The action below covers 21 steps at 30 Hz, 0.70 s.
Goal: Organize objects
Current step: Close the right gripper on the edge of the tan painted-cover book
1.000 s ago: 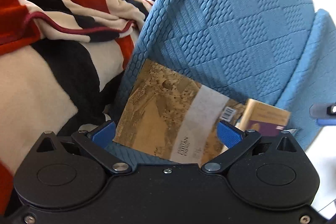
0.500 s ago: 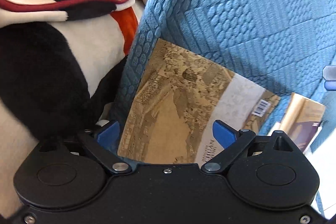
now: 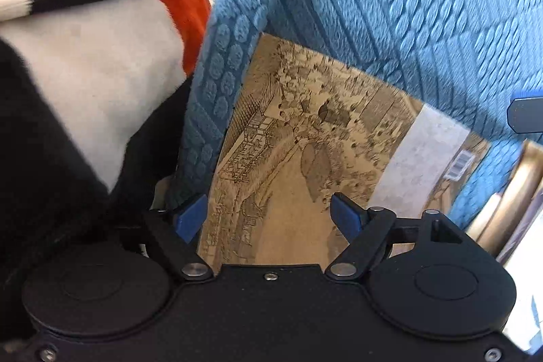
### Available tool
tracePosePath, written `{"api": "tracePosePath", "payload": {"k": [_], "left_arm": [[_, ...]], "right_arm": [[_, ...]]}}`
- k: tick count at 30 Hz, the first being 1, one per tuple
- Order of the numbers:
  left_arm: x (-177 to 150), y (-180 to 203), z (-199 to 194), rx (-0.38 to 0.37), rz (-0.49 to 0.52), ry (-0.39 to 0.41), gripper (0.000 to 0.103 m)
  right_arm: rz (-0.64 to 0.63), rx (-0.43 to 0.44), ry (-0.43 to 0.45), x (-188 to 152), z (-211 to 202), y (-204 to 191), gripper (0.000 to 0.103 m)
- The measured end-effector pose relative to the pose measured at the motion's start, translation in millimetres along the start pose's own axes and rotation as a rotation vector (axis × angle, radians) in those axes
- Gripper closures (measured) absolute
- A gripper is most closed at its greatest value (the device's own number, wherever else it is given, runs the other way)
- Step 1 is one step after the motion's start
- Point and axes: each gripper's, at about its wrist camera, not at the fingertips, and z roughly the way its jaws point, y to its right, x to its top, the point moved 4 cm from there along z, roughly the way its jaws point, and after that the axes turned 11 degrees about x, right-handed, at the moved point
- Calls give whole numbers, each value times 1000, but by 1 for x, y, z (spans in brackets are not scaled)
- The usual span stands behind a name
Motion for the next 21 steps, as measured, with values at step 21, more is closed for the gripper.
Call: {"api": "tracePosePath", "payload": {"k": [21], "left_arm": [[-7, -1, 11, 61, 112, -26, 64]], "right_arm": [[-891, -284, -295, -28, 106, -71, 59]]}}
